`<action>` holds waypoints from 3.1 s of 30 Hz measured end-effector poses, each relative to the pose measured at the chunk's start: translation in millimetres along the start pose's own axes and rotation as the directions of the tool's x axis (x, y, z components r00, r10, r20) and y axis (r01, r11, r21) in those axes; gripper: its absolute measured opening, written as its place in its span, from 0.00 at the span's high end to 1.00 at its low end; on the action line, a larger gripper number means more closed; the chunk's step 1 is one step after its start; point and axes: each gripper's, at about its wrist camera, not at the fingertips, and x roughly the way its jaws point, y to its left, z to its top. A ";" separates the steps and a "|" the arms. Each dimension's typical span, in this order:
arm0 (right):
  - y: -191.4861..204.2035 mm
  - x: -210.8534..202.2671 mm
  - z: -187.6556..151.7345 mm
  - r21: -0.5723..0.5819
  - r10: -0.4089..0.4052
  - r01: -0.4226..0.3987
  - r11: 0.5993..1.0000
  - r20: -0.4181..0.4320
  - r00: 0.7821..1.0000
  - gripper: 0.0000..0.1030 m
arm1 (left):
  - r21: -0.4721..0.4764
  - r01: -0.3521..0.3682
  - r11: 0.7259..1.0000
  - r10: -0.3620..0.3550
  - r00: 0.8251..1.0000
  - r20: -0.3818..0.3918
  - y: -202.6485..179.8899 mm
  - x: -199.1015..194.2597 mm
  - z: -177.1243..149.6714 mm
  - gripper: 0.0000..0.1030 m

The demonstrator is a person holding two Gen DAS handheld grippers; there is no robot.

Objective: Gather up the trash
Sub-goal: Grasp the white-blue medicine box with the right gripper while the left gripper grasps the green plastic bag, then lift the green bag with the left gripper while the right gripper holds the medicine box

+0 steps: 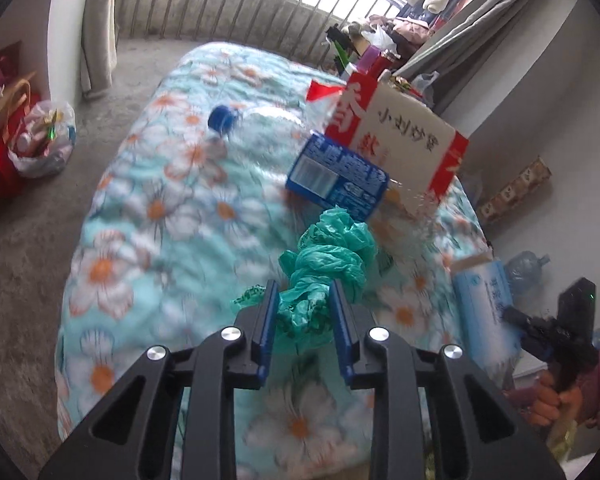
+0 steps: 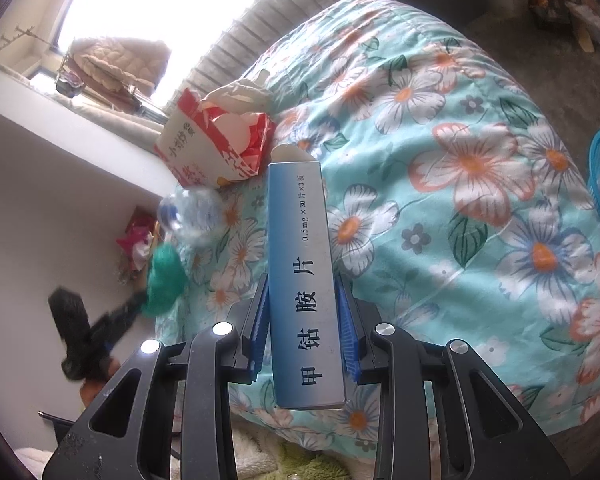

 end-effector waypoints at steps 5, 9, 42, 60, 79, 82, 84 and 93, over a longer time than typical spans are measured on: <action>-9.2 -0.1 1.4 0.041 0.032 -0.032 0.999 -0.002 0.999 0.71 | 0.013 0.095 0.995 -0.093 0.990 -0.104 -14.3 0.9 -27.0 0.67; -14.3 -2.3 0.9 0.061 0.050 -0.049 0.997 -0.010 0.999 0.70 | 0.055 0.174 0.983 -0.166 0.978 -0.130 -28.2 1.2 -33.3 0.52; -1.9 4.1 -0.5 0.030 -0.018 0.019 0.999 -0.032 0.999 0.57 | 0.513 -0.090 0.854 0.130 0.991 -0.043 -107.5 50.3 -38.2 0.33; -9.2 8.6 -4.6 0.045 0.011 -0.009 0.999 -0.054 0.998 0.69 | 0.573 -0.231 0.786 0.260 0.965 0.032 -125.6 70.7 -56.9 0.47; -6.3 12.0 -8.2 0.042 0.026 -0.024 0.999 -0.053 0.998 0.72 | 0.554 -0.224 0.802 0.234 0.971 0.054 -125.0 65.3 -53.3 0.50; -5.3 10.0 -8.4 0.044 0.028 -0.026 0.999 -0.039 0.999 0.72 | 0.539 -0.217 0.814 0.219 0.974 0.061 -120.3 60.8 -51.8 0.50; -3.1 7.3 -9.1 0.040 0.027 -0.026 0.999 -0.026 0.999 0.72 | 0.520 -0.207 0.829 0.204 0.977 0.063 -116.0 57.1 -49.0 0.50; -4.2 -15.1 -13.9 0.052 0.049 -0.052 0.997 0.051 0.997 0.72 | 0.474 -0.149 0.868 0.127 0.989 0.078 -114.4 41.0 -37.8 0.50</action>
